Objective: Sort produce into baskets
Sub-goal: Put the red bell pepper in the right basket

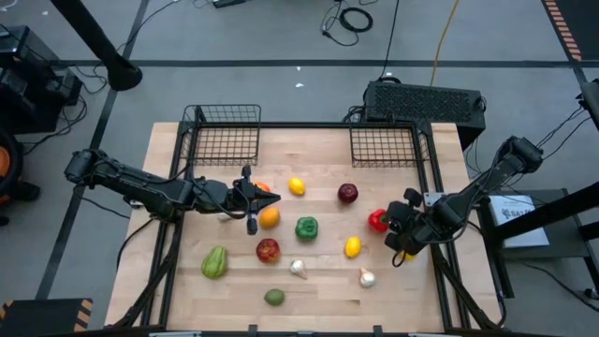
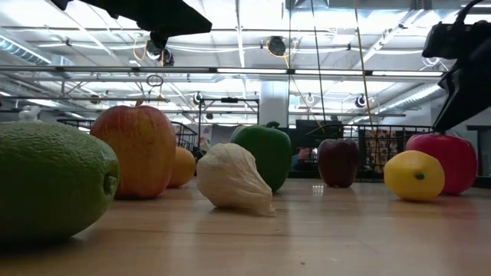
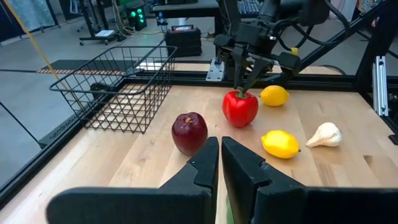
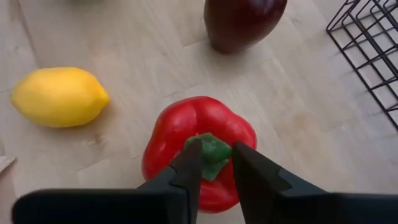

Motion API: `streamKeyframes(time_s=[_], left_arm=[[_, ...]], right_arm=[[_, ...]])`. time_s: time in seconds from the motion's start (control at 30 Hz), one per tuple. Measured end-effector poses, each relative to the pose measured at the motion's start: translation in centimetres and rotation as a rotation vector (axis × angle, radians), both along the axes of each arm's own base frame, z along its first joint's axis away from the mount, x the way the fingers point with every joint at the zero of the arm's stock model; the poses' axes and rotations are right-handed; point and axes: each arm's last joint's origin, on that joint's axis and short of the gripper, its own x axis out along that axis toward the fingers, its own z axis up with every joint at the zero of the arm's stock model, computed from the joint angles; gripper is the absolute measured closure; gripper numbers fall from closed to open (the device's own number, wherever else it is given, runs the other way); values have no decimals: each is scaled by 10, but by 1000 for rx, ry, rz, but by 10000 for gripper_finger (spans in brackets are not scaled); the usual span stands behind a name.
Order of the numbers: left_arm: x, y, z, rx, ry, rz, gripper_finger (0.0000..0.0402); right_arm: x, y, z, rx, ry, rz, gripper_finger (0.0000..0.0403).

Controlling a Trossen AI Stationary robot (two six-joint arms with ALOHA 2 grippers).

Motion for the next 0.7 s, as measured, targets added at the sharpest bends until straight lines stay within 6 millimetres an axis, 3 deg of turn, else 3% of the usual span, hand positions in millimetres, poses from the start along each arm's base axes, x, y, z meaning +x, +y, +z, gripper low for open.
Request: streamKeyframes(time_s=[0.4,0.7], left_arm=[[0,0,0,-3,0,1,372],[0,-1,-1,-11,10,0,372]], right_arm=[[4,1,1,-12,-1,67,385],[4,1,2,-38,14,108,399]])
